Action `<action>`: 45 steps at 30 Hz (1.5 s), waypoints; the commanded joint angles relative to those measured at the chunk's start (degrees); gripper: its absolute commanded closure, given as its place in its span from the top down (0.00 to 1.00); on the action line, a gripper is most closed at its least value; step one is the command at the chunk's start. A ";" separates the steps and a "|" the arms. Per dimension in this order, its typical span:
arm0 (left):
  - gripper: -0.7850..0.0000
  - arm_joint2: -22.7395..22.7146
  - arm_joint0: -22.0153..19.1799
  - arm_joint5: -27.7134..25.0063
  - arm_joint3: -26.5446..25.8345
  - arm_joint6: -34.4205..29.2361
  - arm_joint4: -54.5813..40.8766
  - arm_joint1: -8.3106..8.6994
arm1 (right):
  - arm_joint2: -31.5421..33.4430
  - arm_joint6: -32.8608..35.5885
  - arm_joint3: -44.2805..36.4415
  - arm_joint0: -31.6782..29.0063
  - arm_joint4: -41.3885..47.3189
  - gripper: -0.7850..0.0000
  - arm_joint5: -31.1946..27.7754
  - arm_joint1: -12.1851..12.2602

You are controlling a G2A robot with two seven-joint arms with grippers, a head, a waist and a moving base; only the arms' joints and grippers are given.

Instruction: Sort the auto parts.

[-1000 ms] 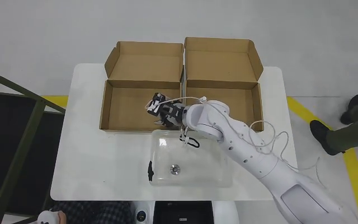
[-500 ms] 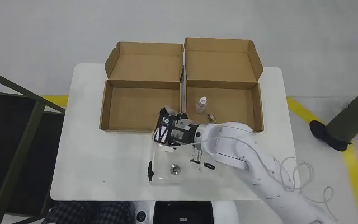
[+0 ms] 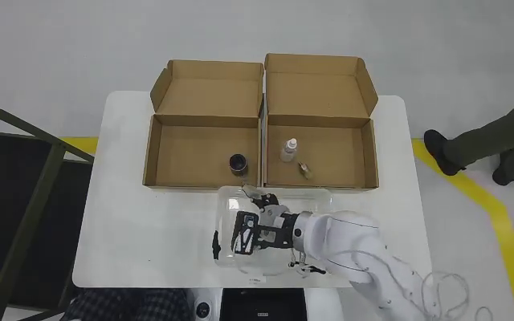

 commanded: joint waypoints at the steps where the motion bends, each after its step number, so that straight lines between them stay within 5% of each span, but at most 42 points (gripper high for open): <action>1: 1.00 0.00 0.00 0.00 0.00 0.00 0.00 0.00 | -0.44 -0.62 0.44 -0.86 -0.93 0.89 -0.54 0.16; 16: 1.00 0.00 0.00 0.00 0.00 0.00 0.00 0.00 | -1.91 -3.41 7.58 -1.72 -4.54 0.78 -2.99 0.78; 33: 1.00 0.00 0.00 0.00 0.00 0.00 0.00 0.00 | -3.67 -2.41 11.77 -0.15 -4.19 0.82 -7.50 1.26; 45: 1.00 0.00 0.00 0.00 0.00 0.00 0.00 0.00 | -6.87 -2.17 15.30 2.43 -3.60 0.65 -7.63 0.77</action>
